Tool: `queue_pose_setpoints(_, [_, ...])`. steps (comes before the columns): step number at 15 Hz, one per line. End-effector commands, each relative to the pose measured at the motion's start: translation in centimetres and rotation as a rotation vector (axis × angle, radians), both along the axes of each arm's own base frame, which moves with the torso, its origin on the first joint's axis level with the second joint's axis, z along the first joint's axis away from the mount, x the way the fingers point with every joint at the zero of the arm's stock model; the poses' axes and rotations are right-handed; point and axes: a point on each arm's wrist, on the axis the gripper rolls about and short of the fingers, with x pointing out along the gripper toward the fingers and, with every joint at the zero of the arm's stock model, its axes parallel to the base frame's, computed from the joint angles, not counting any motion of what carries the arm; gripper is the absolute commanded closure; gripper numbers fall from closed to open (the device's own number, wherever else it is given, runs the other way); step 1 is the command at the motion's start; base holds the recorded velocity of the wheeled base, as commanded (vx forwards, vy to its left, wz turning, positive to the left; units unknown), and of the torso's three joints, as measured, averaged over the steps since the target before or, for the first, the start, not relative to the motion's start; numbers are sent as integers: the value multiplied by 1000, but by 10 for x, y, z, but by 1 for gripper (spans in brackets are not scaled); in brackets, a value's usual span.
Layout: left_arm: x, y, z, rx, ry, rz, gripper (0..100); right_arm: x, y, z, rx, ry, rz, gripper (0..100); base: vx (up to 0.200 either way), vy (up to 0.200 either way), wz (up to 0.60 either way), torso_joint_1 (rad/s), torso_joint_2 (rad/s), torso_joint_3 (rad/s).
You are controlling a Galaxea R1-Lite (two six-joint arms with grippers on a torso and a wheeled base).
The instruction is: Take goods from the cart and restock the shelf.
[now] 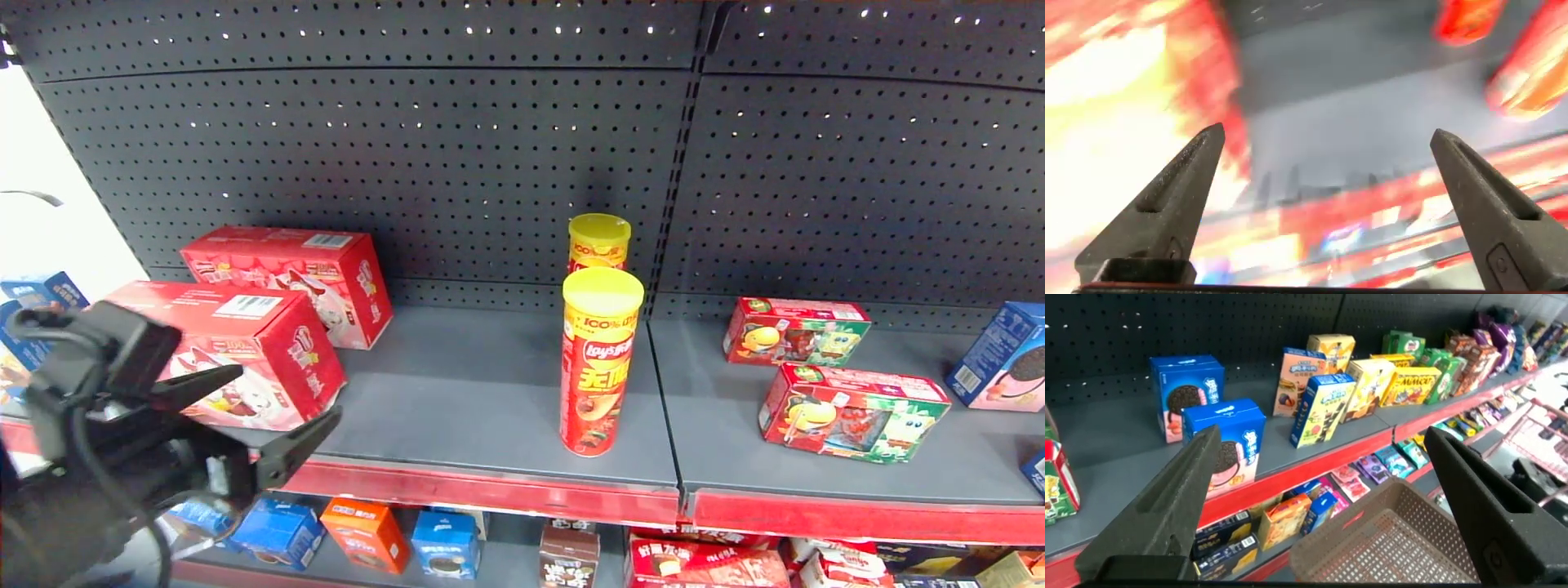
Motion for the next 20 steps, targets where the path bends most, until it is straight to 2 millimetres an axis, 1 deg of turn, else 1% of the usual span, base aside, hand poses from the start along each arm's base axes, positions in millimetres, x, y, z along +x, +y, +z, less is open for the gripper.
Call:
queue_pose_setpoints(1, [-79,34,-20,-17,-77,159,0,0,0,1,-3,0,8,0,0,0,0,0,0,0])
queue_pose_setpoints(2, [-97,39,-30,-50,-109,206,0,0,-1,2,-3,-1,9,0,0,0,0,0,0,0])
queue_pose_setpoints(4, [-111,42,-38,-95,-145,279,0,0,-1,3,-9,5,14,0,0,0,0,0,0,0])
queue_pose_setpoints(5, [-119,44,-45,-118,-168,336,0,0,-1,4,-20,13,23,0,0,0,0,0,0,0])
queue_pose_setpoints(6, [-130,45,-56,-131,-186,371,0,0,-2,4,-33,23,38,0,0,0,0,0,0,0])
queue_pose_setpoints(7, [-132,45,-58,-134,-182,376,0,0,-2,4,-35,25,39,0,0,0,0,0,0,0])
queue_pose_setpoints(8, [-152,45,-73,-146,-182,382,0,1,-2,6,-45,34,45,0,0,0,0,0,0,0])
queue_pose_setpoints(10, [-176,45,-99,-145,-186,374,0,1,-2,5,-46,35,45,0,0,0,0,0,0,0])
queue_pose_setpoints(12, [-181,45,-94,-169,-173,385,0,1,-2,5,-46,35,45,0,0,0,0,0,0,0])
queue_pose_setpoints(15, [-180,45,-97,-133,-169,362,0,1,-2,4,-46,35,39,0,0,0,0,0,0,0])
queue_pose_setpoints(16, [-178,44,-103,-81,-153,319,0,-1,-2,3,-45,32,34,0,0,0,0,0,0,0])
queue_pose_setpoints(17, [-177,43,-104,-65,-159,291,0,-1,-3,3,-44,31,34,0,0,0,0,0,0,0])
queue_pose_setpoints(18, [-176,41,-103,-51,-195,206,0,-2,-3,4,-41,24,31,0,0,0,0,0,0,0])
queue_pose_setpoints(20, [-176,41,-103,-44,-194,202,0,-4,-3,4,-38,19,26,0,0,0,0,0,0,0])
